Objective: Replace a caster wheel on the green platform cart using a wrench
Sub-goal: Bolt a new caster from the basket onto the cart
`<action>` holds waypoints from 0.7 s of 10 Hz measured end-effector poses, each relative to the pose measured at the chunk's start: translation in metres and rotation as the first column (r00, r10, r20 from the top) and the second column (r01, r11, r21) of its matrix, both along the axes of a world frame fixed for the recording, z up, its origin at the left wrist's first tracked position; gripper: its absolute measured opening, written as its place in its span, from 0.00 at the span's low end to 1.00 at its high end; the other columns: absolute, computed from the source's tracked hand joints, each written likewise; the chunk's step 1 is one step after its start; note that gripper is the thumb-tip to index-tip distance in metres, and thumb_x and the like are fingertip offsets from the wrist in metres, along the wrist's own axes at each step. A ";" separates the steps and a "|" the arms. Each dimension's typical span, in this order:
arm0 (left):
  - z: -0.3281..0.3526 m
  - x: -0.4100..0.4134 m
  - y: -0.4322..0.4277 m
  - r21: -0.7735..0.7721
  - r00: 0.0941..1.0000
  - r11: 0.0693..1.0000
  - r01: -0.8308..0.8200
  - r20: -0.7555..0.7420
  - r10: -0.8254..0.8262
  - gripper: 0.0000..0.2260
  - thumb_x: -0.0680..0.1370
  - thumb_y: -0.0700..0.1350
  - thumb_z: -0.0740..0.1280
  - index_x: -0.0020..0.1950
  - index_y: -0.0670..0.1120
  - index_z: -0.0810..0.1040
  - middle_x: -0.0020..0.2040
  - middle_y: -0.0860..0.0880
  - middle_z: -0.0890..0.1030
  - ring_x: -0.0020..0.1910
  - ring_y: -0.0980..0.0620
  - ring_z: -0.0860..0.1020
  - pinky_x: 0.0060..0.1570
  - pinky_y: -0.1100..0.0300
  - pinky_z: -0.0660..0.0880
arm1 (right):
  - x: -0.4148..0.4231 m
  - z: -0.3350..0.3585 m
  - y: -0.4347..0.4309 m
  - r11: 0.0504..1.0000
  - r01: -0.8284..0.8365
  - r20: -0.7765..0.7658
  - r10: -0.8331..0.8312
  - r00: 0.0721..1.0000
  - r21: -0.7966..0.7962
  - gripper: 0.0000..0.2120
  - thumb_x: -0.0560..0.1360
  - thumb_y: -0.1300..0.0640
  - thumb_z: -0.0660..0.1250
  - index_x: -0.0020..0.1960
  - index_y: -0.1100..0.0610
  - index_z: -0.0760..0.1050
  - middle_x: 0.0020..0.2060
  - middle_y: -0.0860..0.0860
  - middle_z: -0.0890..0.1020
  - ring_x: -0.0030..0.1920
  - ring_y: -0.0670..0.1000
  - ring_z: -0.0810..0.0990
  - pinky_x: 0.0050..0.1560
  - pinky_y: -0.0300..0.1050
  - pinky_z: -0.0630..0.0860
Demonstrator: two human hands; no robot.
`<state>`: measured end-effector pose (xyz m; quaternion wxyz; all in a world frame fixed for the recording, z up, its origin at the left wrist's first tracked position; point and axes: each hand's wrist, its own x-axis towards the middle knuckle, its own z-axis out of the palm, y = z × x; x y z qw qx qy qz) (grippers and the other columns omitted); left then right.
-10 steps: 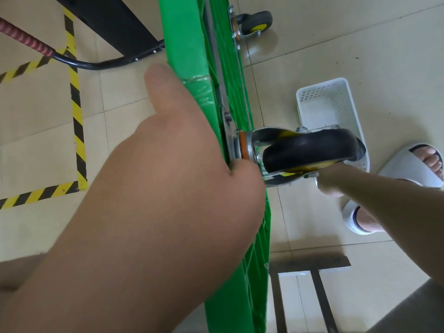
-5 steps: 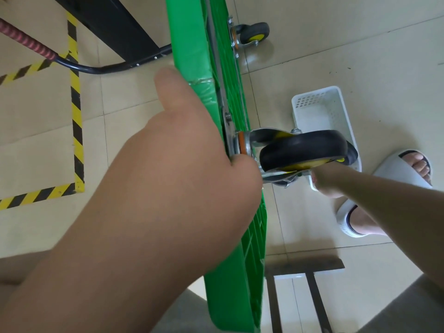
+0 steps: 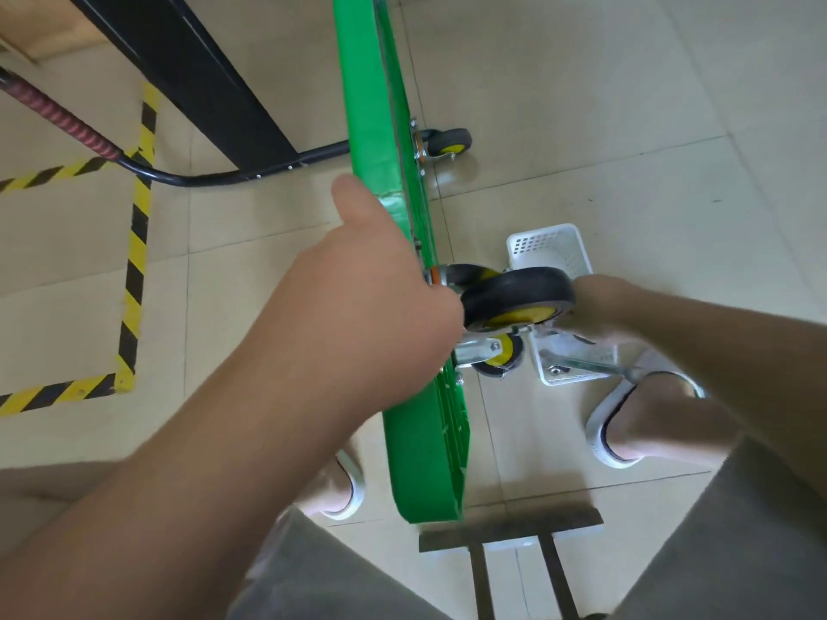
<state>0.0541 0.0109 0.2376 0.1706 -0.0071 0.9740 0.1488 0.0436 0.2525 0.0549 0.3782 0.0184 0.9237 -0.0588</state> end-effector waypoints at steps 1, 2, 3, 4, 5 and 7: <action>0.003 0.002 -0.005 0.041 0.998 0.998 0.045 -0.041 -0.043 0.26 0.76 0.51 0.68 0.68 0.44 0.62 0.37 0.49 0.76 0.32 0.49 0.77 0.25 0.59 0.62 | -0.011 0.027 0.002 1.000 -0.007 -0.084 0.006 0.996 -0.007 0.12 0.80 0.51 0.64 0.40 0.55 0.77 0.38 0.52 0.81 0.39 0.55 0.76 0.38 0.46 0.70; 0.010 0.004 -0.002 0.113 1.000 0.994 0.002 -0.005 -0.001 0.27 0.79 0.48 0.67 0.72 0.42 0.58 0.39 0.48 0.75 0.35 0.51 0.75 0.27 0.57 0.61 | -0.019 0.050 0.002 0.994 -0.066 -0.191 0.050 0.980 -0.083 0.07 0.80 0.53 0.66 0.51 0.54 0.82 0.46 0.50 0.81 0.46 0.53 0.74 0.45 0.42 0.66; 0.014 0.005 0.000 0.144 0.999 0.989 -0.035 0.032 0.031 0.29 0.79 0.48 0.67 0.74 0.42 0.56 0.42 0.48 0.75 0.37 0.51 0.74 0.28 0.56 0.62 | -0.026 0.078 0.002 0.982 -0.068 -0.292 0.014 0.956 -0.175 0.10 0.79 0.53 0.68 0.57 0.54 0.83 0.52 0.51 0.84 0.52 0.53 0.78 0.47 0.40 0.66; 0.016 0.006 0.000 0.151 0.999 0.988 -0.041 0.038 0.035 0.30 0.79 0.48 0.67 0.74 0.42 0.55 0.42 0.47 0.75 0.38 0.49 0.75 0.28 0.56 0.64 | -0.034 0.105 -0.005 0.966 -0.084 -0.347 -0.006 0.938 -0.246 0.08 0.79 0.52 0.70 0.56 0.51 0.82 0.49 0.47 0.83 0.50 0.51 0.79 0.47 0.41 0.68; 0.017 0.006 0.001 0.169 0.998 0.985 -0.042 0.044 0.036 0.29 0.79 0.48 0.67 0.73 0.43 0.55 0.44 0.46 0.77 0.41 0.46 0.78 0.30 0.55 0.68 | -0.041 0.130 -0.015 0.951 -0.138 -0.390 0.020 0.921 -0.276 0.07 0.78 0.51 0.71 0.55 0.49 0.82 0.48 0.46 0.84 0.50 0.51 0.81 0.50 0.44 0.74; 0.016 0.006 0.000 0.175 0.998 0.984 -0.045 0.057 0.035 0.27 0.79 0.48 0.68 0.70 0.45 0.56 0.50 0.45 0.80 0.40 0.48 0.79 0.29 0.56 0.70 | -0.043 0.165 -0.038 0.892 -0.138 -0.382 -0.042 0.923 -0.431 0.07 0.77 0.52 0.72 0.55 0.47 0.81 0.48 0.43 0.84 0.49 0.45 0.82 0.50 0.40 0.77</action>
